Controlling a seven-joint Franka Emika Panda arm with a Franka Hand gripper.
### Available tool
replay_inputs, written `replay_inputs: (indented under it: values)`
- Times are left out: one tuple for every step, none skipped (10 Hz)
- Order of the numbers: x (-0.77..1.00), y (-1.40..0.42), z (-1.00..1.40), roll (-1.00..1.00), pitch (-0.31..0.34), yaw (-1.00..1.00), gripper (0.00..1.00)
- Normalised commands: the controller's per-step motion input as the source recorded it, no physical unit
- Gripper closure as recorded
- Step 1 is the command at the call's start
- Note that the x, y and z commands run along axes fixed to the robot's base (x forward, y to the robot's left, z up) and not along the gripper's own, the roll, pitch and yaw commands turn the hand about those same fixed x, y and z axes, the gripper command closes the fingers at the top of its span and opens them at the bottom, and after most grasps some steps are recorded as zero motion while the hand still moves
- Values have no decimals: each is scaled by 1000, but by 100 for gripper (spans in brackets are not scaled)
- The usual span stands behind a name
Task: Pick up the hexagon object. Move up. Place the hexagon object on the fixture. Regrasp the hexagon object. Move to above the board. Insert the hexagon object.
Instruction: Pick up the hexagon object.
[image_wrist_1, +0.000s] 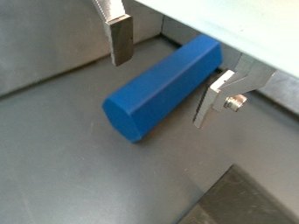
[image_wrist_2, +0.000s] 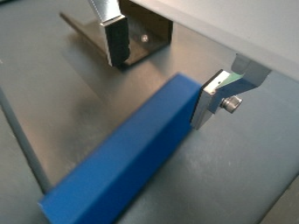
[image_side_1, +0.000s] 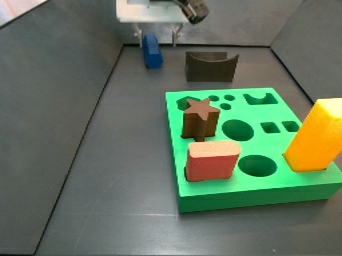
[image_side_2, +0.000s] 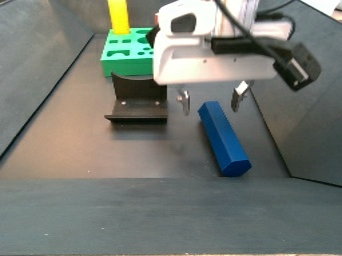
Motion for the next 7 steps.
replay_inputs:
  values:
    - [0, 0, -1000, 91, -23, 89, 0]
    - [0, 0, -1000, 79, -13, 0, 0]
    - [0, 0, -1000, 114, -13, 0, 0]
    - [0, -40, -1000, 157, -11, 0, 0]
    - [0, -74, -1000, 197, -4, 0, 0]
    - [-254, 0, -186, 84, -251, -11, 0]
    - [0, 0, -26, 0, 19, 0, 0]
